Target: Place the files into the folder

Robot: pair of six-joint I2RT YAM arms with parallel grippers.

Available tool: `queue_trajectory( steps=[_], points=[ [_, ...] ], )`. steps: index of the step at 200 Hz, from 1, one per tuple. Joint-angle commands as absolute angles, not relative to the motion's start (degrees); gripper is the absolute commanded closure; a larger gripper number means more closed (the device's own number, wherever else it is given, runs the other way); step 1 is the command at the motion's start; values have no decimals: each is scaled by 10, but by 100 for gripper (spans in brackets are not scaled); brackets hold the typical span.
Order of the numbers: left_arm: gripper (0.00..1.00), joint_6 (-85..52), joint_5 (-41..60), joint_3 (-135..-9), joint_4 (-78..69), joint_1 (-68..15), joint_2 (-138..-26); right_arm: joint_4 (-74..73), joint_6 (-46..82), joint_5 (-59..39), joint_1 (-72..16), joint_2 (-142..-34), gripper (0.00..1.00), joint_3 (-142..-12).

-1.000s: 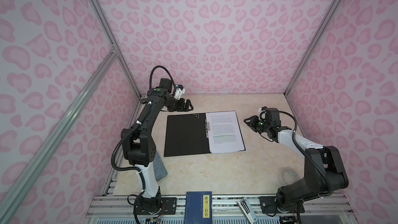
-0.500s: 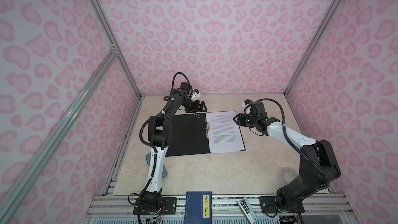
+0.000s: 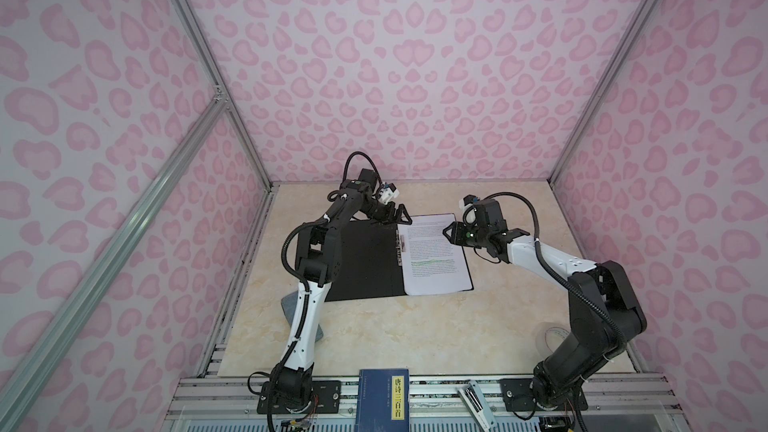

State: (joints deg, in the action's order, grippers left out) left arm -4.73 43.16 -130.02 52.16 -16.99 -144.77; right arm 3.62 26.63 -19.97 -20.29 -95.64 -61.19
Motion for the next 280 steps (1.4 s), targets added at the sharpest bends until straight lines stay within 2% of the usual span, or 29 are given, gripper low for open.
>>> queue_trajectory(
  steps=[1, 133, 280],
  points=[
    [4, -37, 464, -1298, 521, -172, -1453, 22, 272, -201, -204, -951, 64, -601],
    [6, -32, 513, -1277, 522, -175, -1449, 10, 276, -204, -204, -938, 65, -578],
    [8, 17, 564, -1137, 524, -195, -1346, 13, 278, -198, -210, -913, 66, -573]
  ],
)
